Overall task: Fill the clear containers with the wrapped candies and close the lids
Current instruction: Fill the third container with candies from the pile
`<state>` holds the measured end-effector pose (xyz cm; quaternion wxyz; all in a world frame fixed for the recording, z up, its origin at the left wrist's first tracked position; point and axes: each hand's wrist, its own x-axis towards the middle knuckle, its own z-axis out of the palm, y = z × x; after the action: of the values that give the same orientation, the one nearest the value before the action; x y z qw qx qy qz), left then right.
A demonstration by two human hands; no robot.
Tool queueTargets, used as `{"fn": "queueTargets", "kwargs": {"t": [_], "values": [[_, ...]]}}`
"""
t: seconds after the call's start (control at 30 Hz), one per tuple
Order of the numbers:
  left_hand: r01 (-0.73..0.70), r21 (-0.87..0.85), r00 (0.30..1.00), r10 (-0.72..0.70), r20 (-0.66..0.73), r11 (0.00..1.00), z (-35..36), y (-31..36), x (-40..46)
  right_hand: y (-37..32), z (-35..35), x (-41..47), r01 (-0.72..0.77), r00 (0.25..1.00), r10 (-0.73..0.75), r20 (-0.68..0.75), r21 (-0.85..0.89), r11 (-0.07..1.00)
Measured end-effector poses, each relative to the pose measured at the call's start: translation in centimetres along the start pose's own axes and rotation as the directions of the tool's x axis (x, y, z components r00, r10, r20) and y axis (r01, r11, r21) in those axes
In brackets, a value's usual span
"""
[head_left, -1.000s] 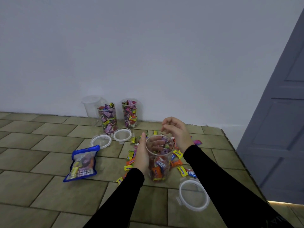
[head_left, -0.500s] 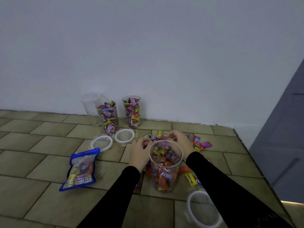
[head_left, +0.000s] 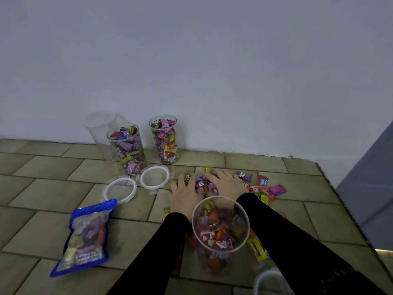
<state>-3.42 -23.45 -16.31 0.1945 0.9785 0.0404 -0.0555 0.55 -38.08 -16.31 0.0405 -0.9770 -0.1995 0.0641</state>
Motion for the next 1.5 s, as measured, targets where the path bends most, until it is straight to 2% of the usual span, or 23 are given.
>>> {"fn": "queueTargets", "kwargs": {"t": [0.13, 0.37, 0.63, 1.03, 1.33, 1.5], "values": [[0.001, -0.062, 1.0, -0.003, -0.03, 0.998, 0.1, 0.1, 0.9, -0.2, 0.1, 0.6, -0.028, 0.998, 0.032, -0.058, 0.073, 0.997], [-0.01, -0.192, 0.994, -0.01, -0.105, 0.981, -0.2, 0.2, 1.7, -0.8, 0.2, 1.6, -0.071, 0.997, 0.078, -0.016, 0.268, 0.961], [0.043, -0.33, 0.993, -0.076, -0.09, 0.943, -0.7, -0.2, 1.1, -1.2, -0.5, 0.5, -0.123, 0.984, 0.149, -0.1, 0.229, 0.966], [-0.062, -0.486, 0.973, -0.056, -0.224, 0.872, -3.0, 0.6, -1.4, -1.6, -5.2, -3.1, -0.029, 0.95, 0.207, -0.233, 0.594, 0.804], [-0.172, -0.621, 0.946, -0.047, -0.32, 0.765, -6.4, 1.7, -5.2, -3.0, -8.5, -7.0, 0.119, 0.896, 0.249, -0.368, 0.738, 0.664], [-0.247, -0.701, 0.928, -0.046, -0.371, 0.669, -8.2, 2.2, -7.5, -4.1, -9.8, -8.8, 0.197, 0.845, 0.265, -0.464, 0.732, 0.652]]}}
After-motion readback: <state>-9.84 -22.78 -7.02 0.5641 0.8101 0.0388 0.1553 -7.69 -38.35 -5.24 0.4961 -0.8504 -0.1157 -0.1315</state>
